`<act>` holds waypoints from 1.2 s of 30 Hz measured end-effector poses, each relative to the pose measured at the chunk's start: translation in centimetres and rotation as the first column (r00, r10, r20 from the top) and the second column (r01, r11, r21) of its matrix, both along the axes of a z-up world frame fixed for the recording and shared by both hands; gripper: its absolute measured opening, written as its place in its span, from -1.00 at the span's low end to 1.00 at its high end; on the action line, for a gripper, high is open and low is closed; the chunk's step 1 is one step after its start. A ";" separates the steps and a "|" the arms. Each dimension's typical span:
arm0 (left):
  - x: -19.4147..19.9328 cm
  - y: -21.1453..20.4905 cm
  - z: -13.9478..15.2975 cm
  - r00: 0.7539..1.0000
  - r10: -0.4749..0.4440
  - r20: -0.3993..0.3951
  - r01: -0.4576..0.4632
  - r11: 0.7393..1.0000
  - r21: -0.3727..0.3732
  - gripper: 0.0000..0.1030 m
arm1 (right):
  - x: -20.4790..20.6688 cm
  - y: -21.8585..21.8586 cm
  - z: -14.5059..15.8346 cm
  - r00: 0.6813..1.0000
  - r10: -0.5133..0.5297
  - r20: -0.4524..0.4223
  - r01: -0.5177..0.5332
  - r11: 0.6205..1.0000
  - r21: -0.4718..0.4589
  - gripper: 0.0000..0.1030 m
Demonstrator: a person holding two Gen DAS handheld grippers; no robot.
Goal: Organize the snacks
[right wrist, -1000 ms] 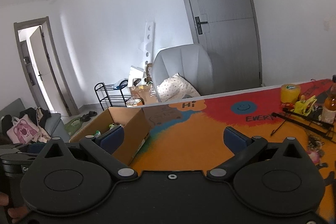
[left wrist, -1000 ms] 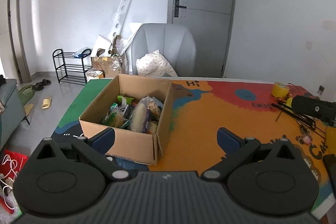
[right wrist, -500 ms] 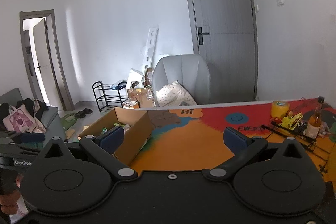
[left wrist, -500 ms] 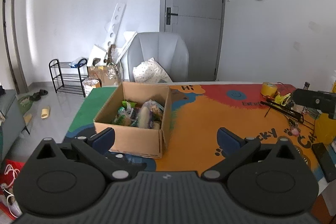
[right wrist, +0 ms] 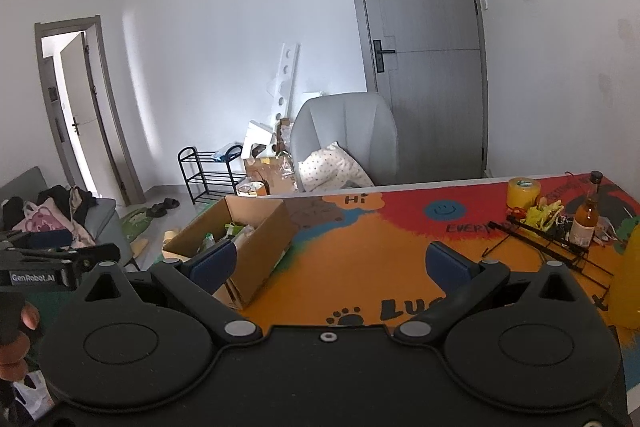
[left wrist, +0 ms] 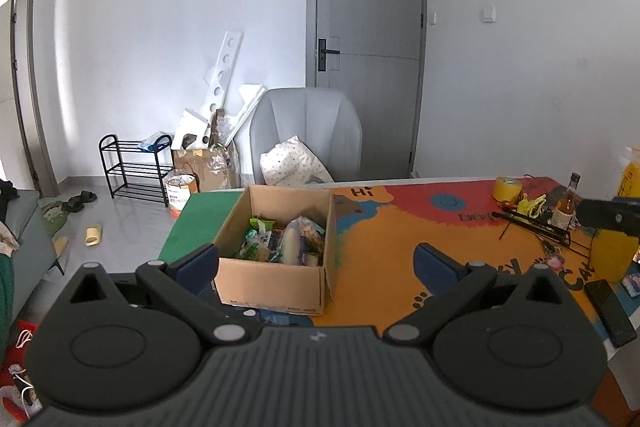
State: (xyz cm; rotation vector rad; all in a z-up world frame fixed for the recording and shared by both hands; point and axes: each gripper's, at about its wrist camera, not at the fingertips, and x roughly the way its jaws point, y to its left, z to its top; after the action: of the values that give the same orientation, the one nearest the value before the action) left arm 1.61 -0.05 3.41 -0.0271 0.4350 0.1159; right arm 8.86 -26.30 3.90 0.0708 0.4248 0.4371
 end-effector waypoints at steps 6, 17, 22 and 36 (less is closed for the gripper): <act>-0.2 -0.2 0.0 1.000 -0.009 -0.007 0.009 1.000 0.015 1.00 | -0.2 0.0 -0.2 1.000 0.001 0.003 -0.001 1.000 -0.011 1.00; 0.1 -0.4 -0.5 0.999 -0.026 -0.032 0.026 1.000 0.008 1.00 | -0.3 0.2 -0.5 1.000 0.005 -0.003 -0.005 1.000 -0.019 1.00; 0.1 -0.2 -0.6 0.999 -0.027 -0.039 0.028 1.000 0.003 1.00 | -0.3 0.1 -0.6 1.000 0.004 -0.004 -0.004 1.000 -0.017 1.00; 0.2 -0.3 -0.6 0.997 -0.049 -0.054 0.049 0.999 -0.007 1.00 | -0.3 0.2 -0.5 1.000 0.006 -0.006 -0.006 1.000 -0.019 1.00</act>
State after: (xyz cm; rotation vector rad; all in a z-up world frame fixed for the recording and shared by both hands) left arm 1.85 -0.33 2.85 -0.0190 0.4894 0.0669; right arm 8.51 -26.09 3.41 0.0529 0.4351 0.4392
